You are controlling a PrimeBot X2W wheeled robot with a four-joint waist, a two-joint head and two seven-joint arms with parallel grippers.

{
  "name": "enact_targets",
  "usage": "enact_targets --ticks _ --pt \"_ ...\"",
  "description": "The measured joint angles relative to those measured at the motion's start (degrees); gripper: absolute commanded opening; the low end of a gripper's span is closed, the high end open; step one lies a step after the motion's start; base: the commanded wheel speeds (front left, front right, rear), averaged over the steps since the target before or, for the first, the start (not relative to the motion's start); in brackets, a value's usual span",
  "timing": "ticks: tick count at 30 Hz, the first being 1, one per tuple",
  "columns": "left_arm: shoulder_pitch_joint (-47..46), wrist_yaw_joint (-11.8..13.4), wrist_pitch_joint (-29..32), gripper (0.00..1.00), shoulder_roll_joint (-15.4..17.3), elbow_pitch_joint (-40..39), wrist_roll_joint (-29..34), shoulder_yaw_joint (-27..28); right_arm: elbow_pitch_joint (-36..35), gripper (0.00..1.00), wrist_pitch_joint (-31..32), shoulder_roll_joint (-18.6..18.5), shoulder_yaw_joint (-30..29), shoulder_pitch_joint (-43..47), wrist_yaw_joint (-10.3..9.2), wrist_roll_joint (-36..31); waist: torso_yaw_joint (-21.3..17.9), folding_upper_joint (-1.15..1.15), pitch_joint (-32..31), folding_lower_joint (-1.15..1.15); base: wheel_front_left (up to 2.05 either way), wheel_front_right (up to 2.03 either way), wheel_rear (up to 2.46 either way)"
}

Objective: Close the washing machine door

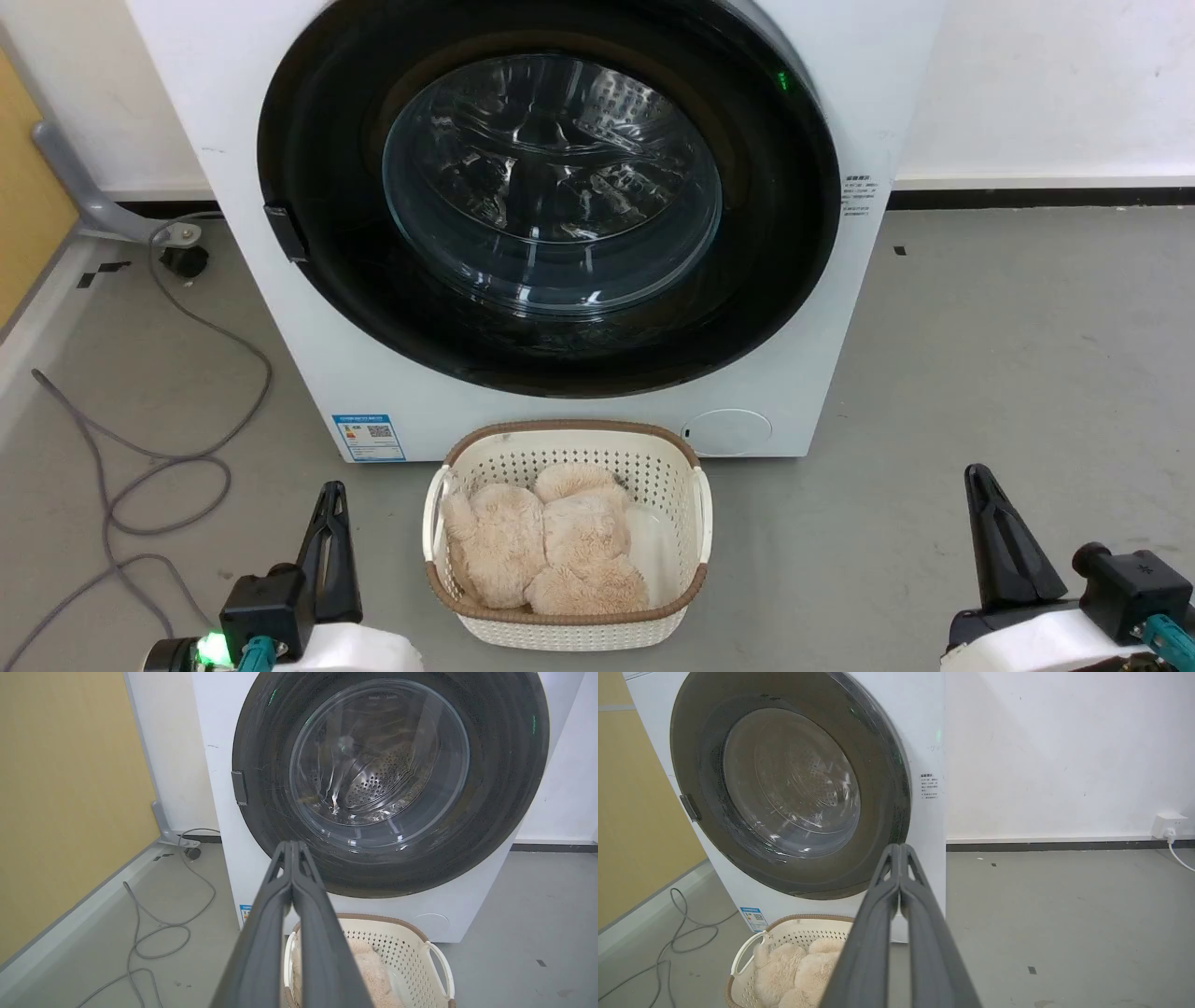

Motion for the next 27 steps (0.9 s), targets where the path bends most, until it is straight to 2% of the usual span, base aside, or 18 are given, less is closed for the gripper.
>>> enact_targets --ticks 27 --pt "-0.2 -1.5 3.1 0.0 0.0 -1.0 0.8 0.2 -1.3 0.0 3.1 0.0 0.8 -0.1 0.0 -2.3 1.5 0.0 0.4 0.0 0.0 0.0 0.0"
